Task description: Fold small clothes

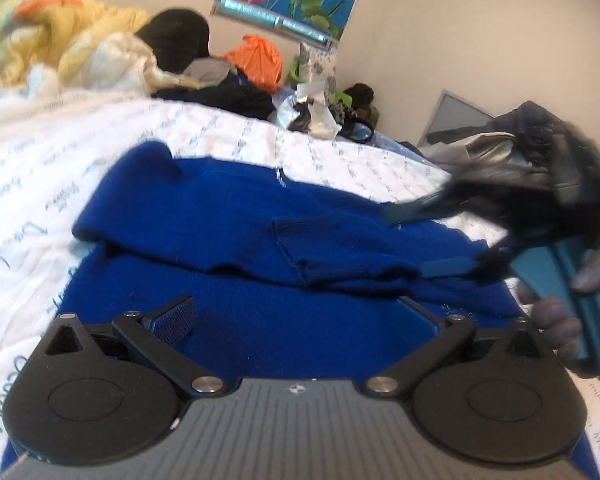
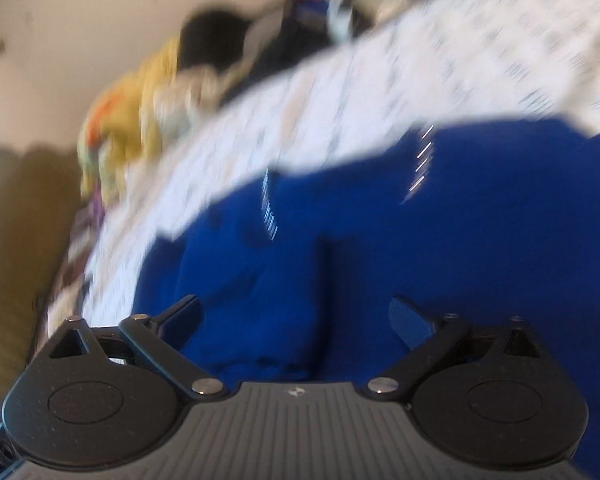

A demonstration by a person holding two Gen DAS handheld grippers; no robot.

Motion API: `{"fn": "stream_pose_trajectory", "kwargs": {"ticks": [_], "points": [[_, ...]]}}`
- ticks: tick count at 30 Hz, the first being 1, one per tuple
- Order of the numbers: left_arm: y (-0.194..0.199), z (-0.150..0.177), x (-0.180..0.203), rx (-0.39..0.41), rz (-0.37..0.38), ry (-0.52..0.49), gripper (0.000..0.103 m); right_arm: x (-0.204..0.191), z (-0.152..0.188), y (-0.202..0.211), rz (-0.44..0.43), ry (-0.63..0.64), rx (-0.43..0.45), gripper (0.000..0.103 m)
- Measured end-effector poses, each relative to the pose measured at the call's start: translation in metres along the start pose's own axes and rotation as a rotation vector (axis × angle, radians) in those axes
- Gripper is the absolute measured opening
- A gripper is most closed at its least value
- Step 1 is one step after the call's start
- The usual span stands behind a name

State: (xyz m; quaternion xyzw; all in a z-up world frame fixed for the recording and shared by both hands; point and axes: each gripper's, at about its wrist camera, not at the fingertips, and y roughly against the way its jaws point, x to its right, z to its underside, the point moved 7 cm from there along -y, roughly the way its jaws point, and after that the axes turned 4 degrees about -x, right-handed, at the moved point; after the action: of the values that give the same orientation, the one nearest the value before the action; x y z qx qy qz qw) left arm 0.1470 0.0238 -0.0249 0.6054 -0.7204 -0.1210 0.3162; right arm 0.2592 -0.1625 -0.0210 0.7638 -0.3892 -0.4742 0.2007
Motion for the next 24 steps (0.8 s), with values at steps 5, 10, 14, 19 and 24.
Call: {"fn": "stream_pose_trajectory", "kwargs": {"ticks": [5,10,14,19,24], "points": [[0.000,-0.003,-0.004,0.007,0.013,0.024,0.103,-0.007,-0.007,-0.022,0.053,0.009,-0.060,0.018],[-0.001,0.002,-0.002,0.003,0.027,0.047,0.103,-0.006,-0.006,-0.019,0.045,0.012,-0.048,0.006],[0.001,0.003,-0.002,0.009,0.029,0.050,0.103,-0.018,-0.020,0.034,0.013,0.082,0.055,0.004],[-0.001,0.003,-0.002,0.000,0.040,0.058,0.103,0.046,-0.029,0.090,0.271,0.137,0.101,0.004],[0.000,-0.002,-0.004,-0.006,0.021,0.049,0.103,0.114,-0.008,0.081,0.241,-0.076,0.046,0.010]]}}
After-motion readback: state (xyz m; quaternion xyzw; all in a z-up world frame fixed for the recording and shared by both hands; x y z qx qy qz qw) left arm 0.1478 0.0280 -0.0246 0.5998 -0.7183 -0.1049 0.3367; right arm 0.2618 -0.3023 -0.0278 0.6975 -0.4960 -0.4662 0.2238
